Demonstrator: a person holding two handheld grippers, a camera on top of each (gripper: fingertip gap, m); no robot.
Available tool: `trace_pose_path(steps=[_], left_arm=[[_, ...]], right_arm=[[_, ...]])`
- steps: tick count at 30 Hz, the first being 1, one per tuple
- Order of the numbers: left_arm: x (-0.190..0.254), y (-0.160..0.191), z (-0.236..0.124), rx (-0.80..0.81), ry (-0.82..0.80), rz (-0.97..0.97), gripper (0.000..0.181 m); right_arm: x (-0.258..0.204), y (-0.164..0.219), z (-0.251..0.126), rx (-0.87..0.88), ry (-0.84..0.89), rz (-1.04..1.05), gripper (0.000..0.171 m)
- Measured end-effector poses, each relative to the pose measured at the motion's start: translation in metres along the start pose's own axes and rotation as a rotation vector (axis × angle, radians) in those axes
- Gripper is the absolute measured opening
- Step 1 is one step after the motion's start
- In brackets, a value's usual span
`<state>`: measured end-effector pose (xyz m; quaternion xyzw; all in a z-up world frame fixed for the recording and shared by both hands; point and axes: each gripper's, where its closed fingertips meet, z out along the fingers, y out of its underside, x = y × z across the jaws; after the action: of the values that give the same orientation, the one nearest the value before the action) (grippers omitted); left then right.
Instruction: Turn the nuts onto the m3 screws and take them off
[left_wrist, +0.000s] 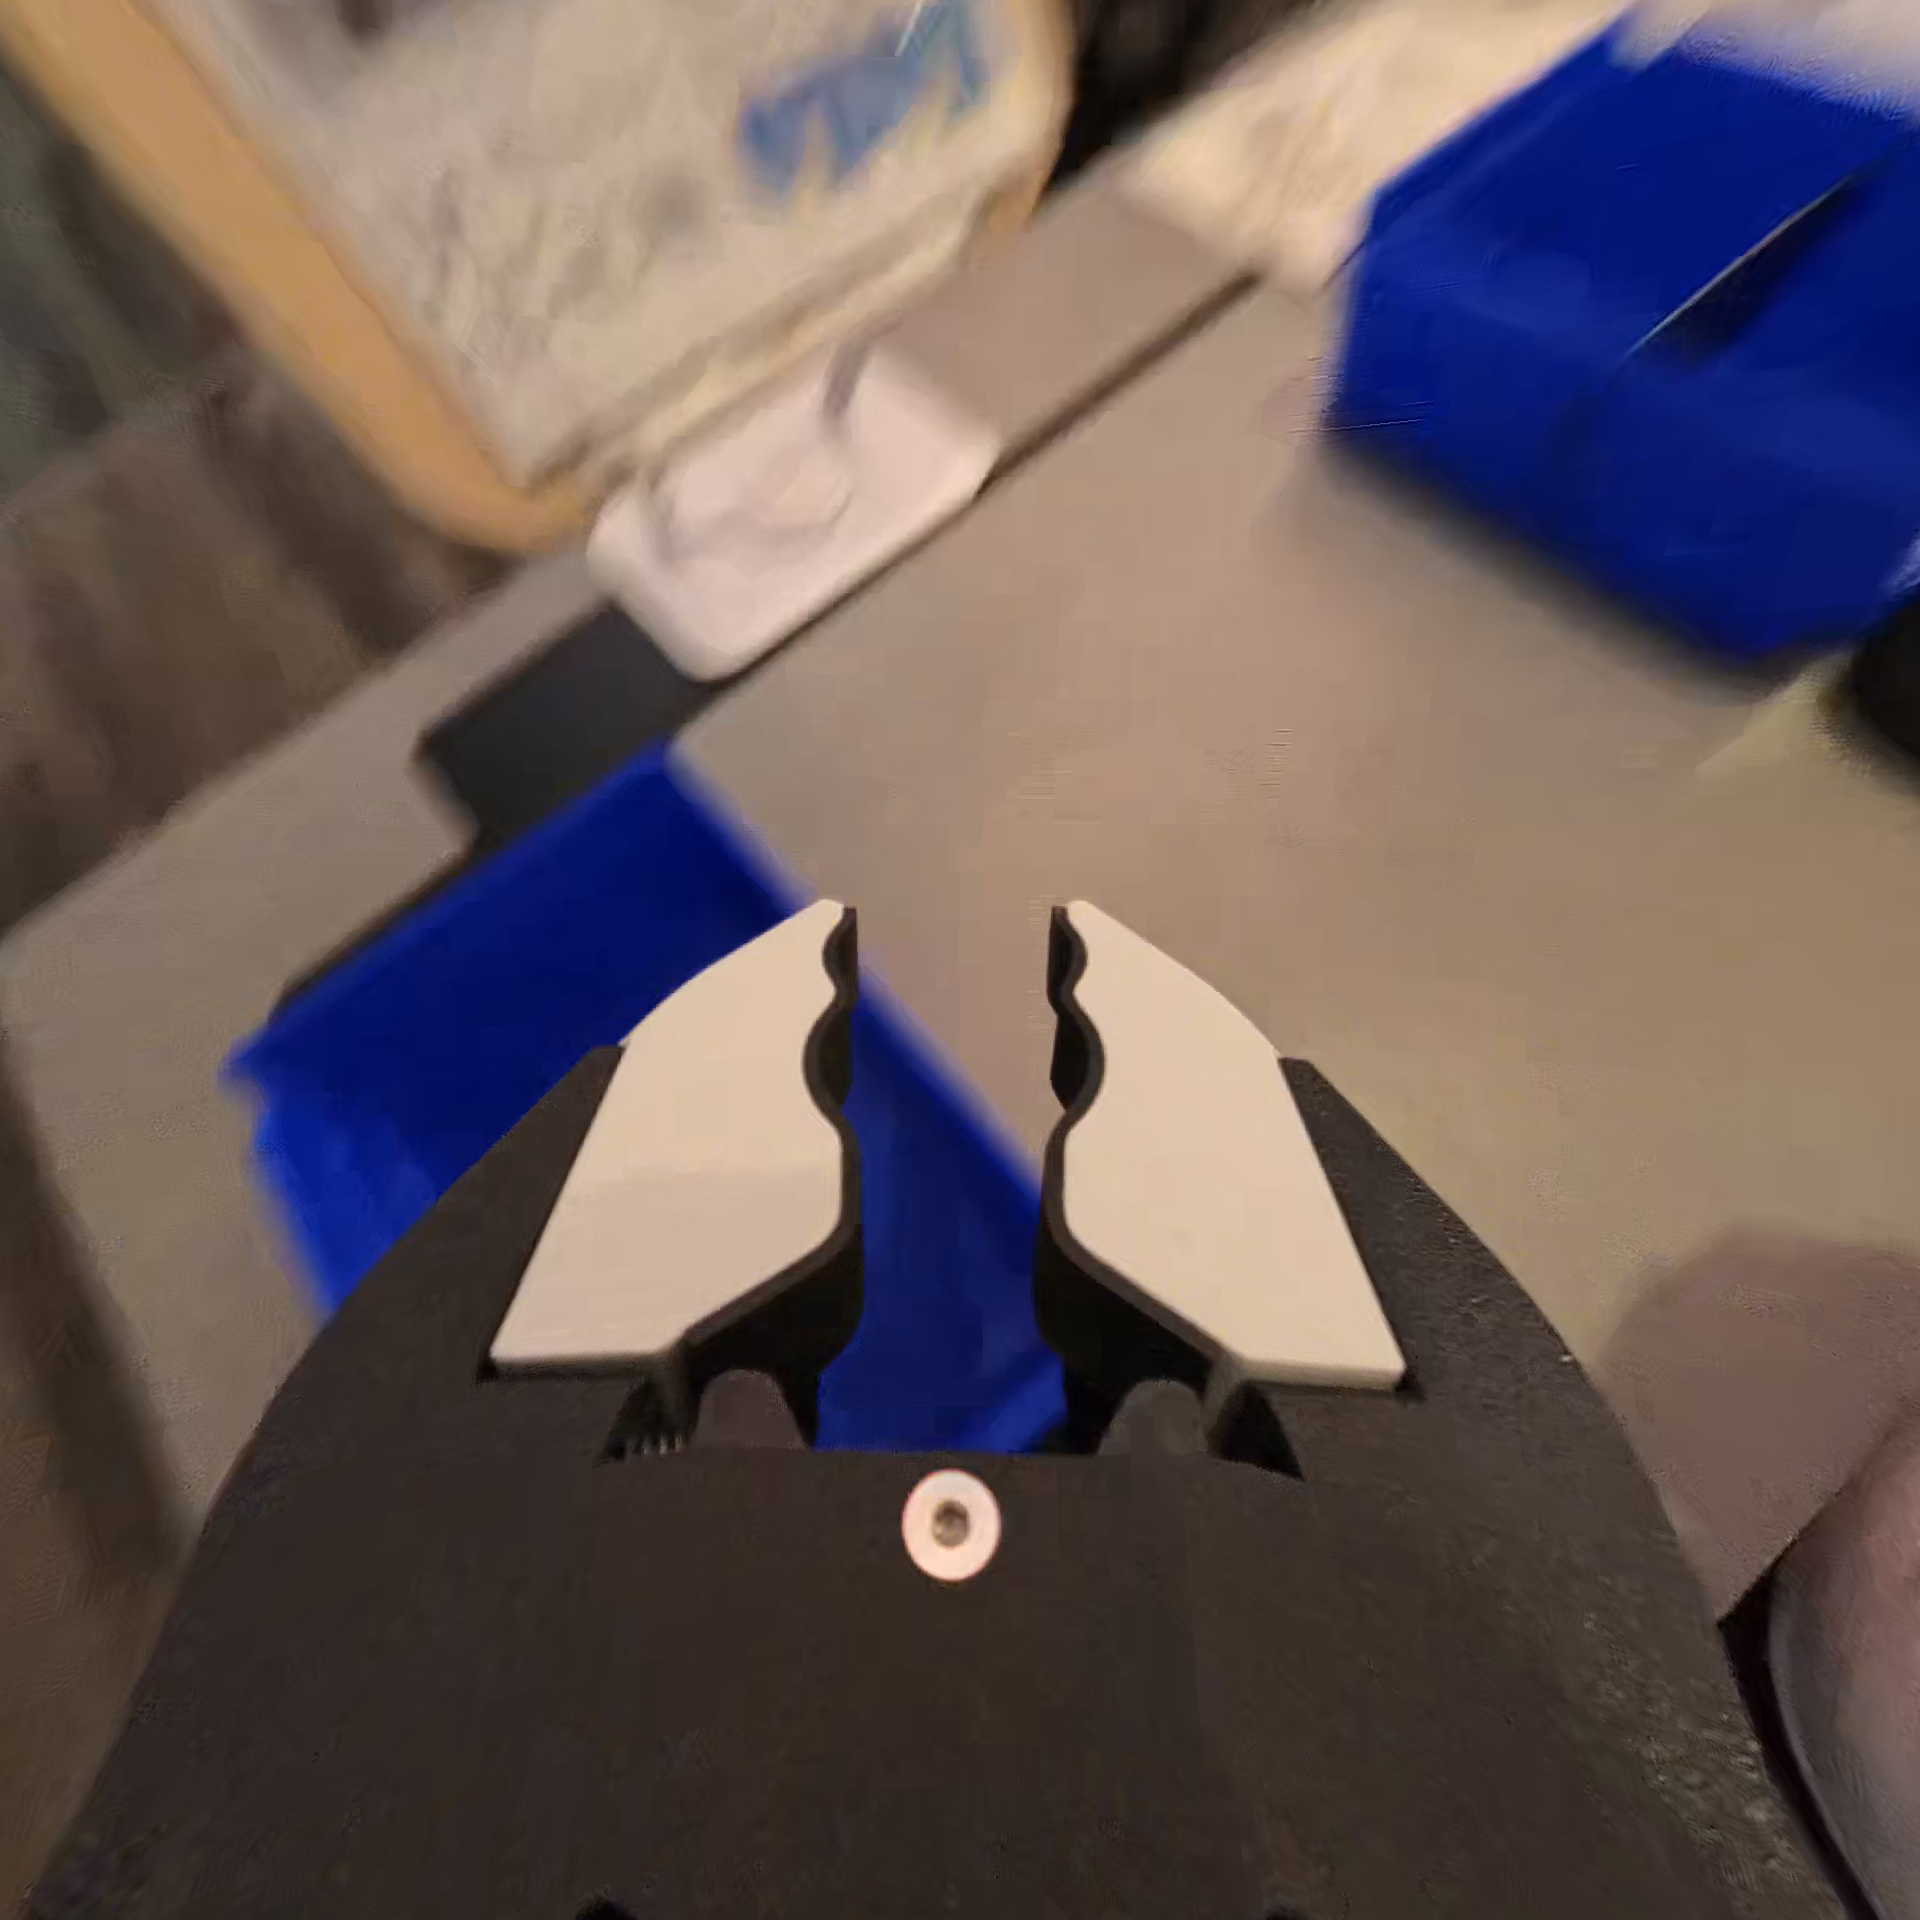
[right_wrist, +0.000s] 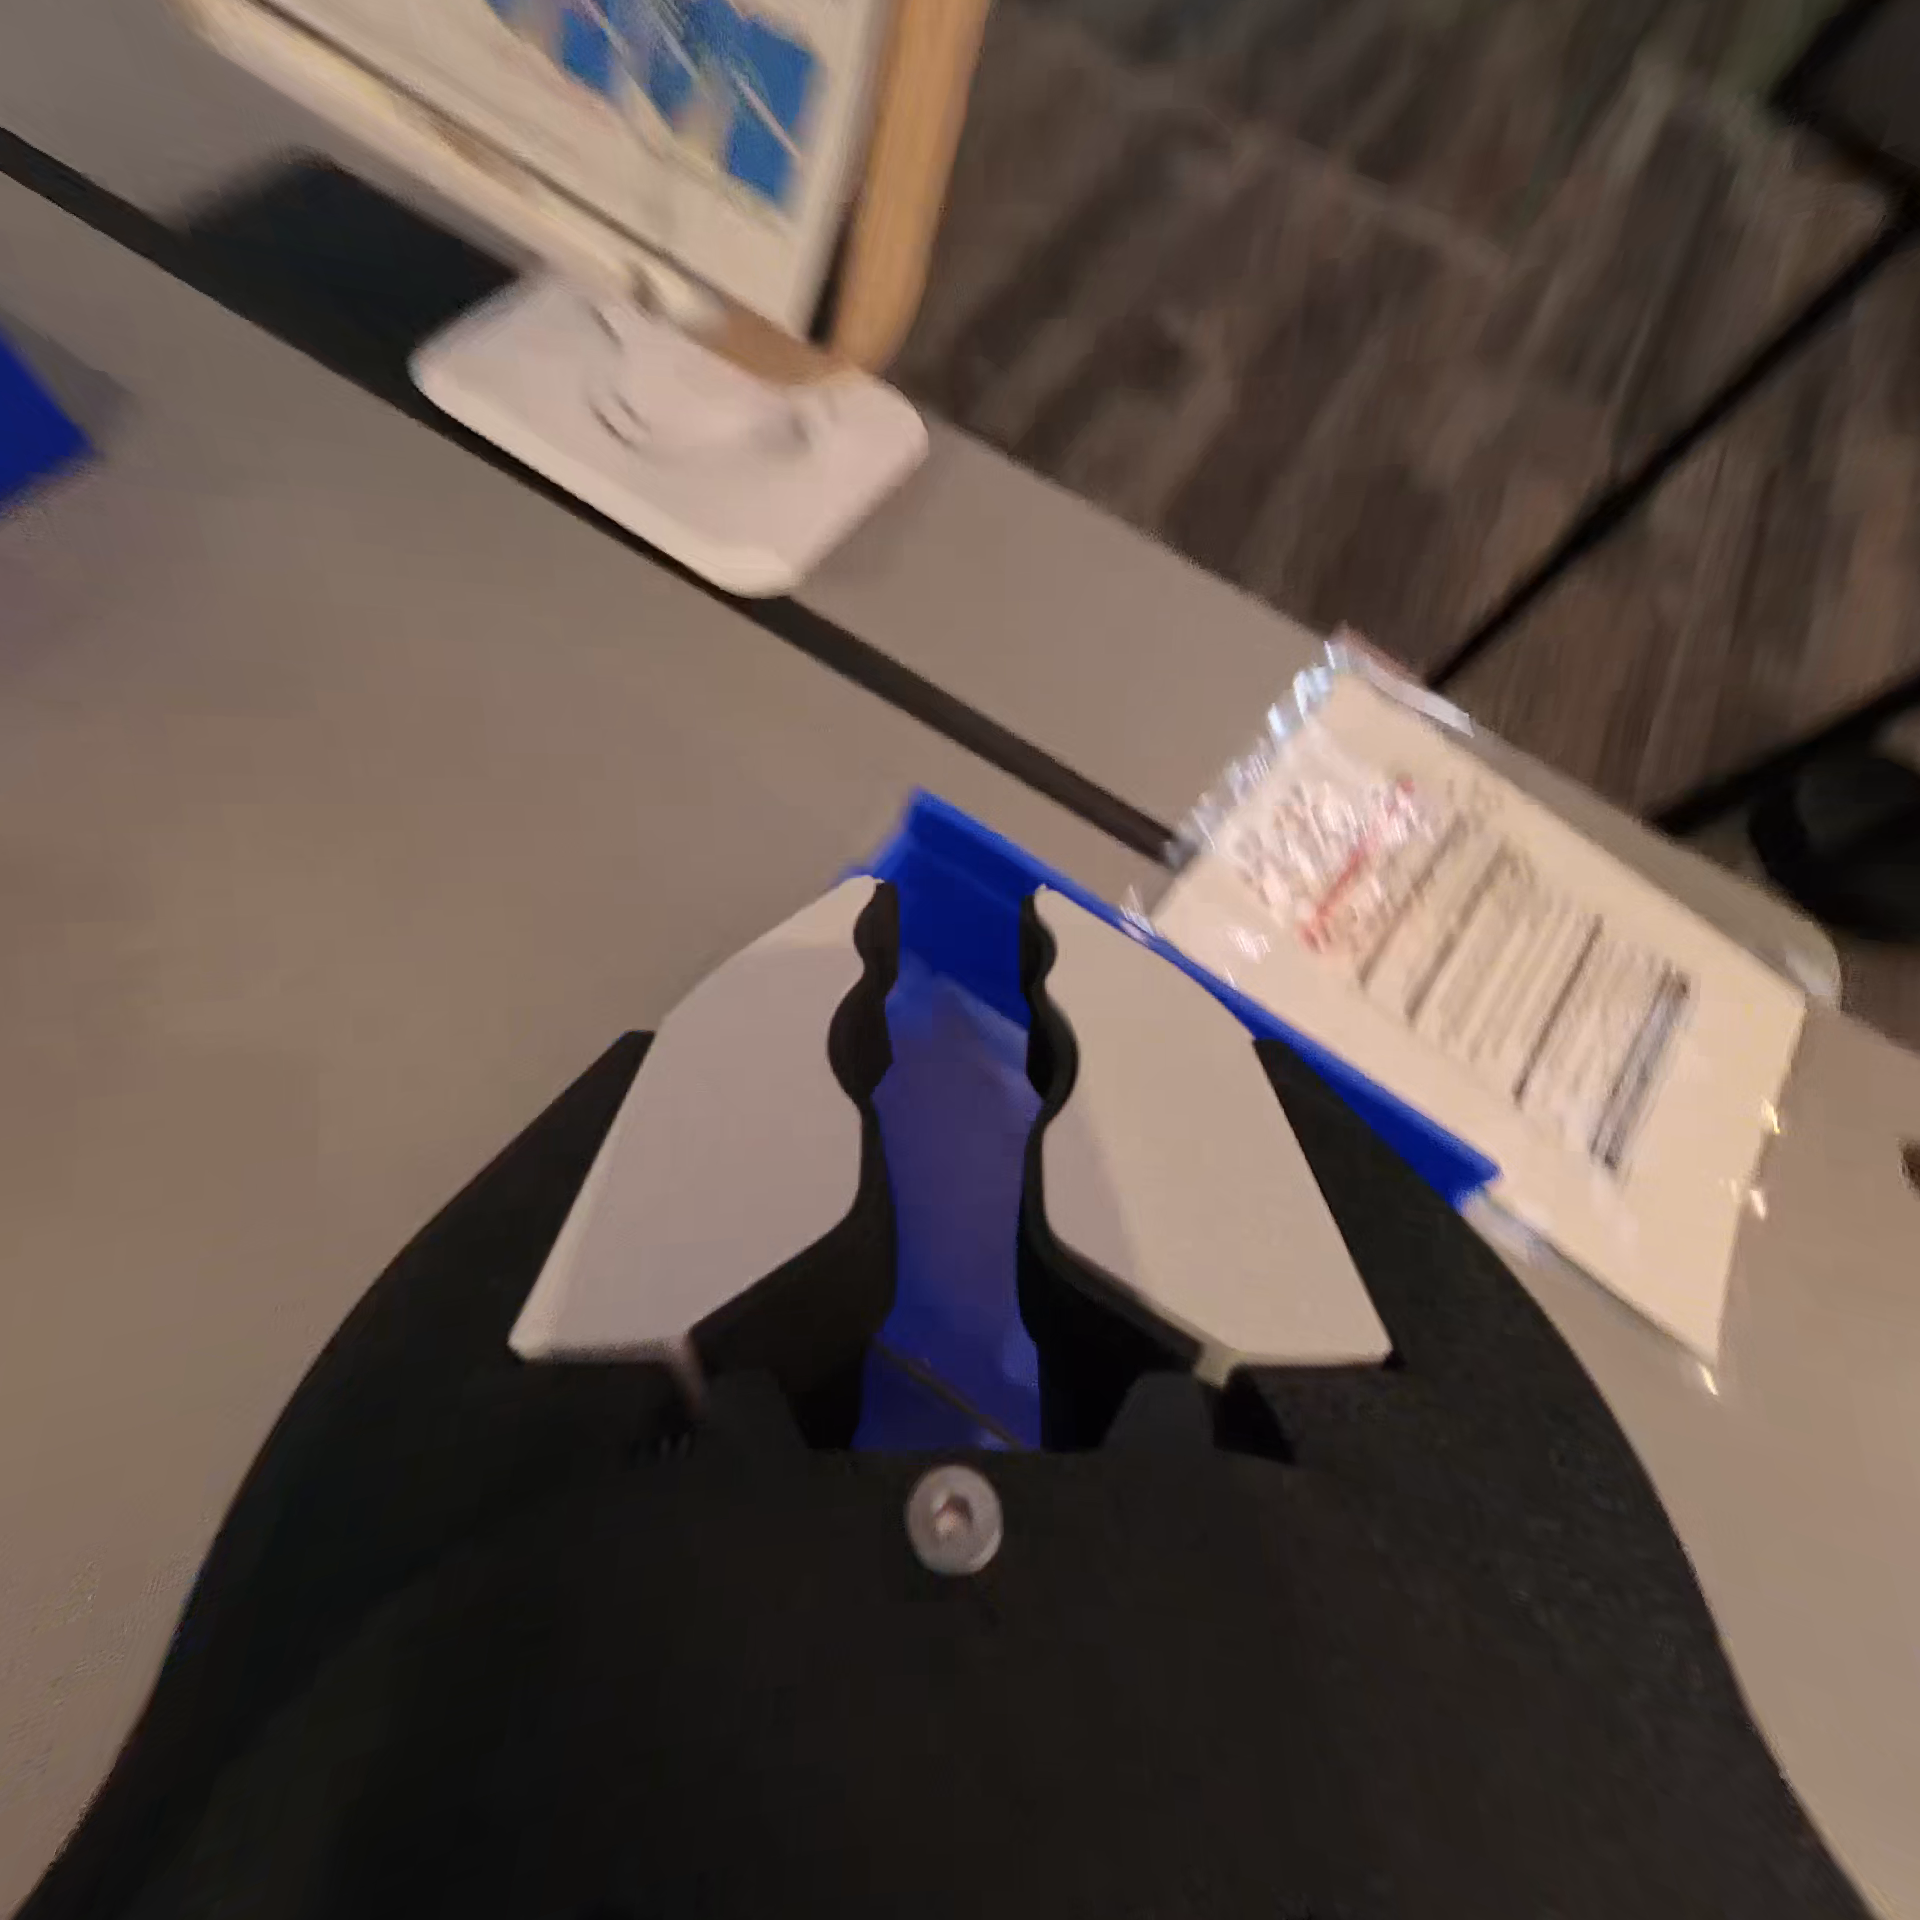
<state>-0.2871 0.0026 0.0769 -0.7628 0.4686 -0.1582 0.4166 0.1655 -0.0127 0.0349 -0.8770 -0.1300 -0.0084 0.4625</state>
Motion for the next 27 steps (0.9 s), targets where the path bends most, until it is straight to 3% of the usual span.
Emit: trace_pose_path(steps=[3, 7, 11, 15, 23, 27], left_arm=[[-0.056, 0.070, 0.000, -0.299, -0.175, -0.041, 0.025], [-0.097, 0.121, 0.035, -0.476, -0.167, -0.232, 0.024], [-0.101, 0.134, 0.100, -0.460, -0.018, -0.412, 0.020], [-0.095, 0.165, 0.134, -0.618, -0.013, -0.439, 0.023], [-0.102, 0.194, 0.148, -0.790, -0.155, -0.429, 0.039], [-0.098, 0.194, 0.151, -0.780, -0.120, -0.469, 0.024]], right_arm=[[-0.041, -0.026, -0.009, 0.084, -0.070, -0.079, 0.021], [-0.075, -0.029, 0.000, 0.044, -0.108, -0.184, 0.021], [-0.087, -0.023, 0.012, -0.004, -0.112, -0.227, 0.022], [-0.090, -0.017, 0.020, -0.042, -0.113, -0.235, 0.023], [-0.095, -0.013, 0.023, -0.071, -0.113, -0.268, 0.023], [-0.095, -0.010, 0.025, -0.096, -0.103, -0.298, 0.024]])
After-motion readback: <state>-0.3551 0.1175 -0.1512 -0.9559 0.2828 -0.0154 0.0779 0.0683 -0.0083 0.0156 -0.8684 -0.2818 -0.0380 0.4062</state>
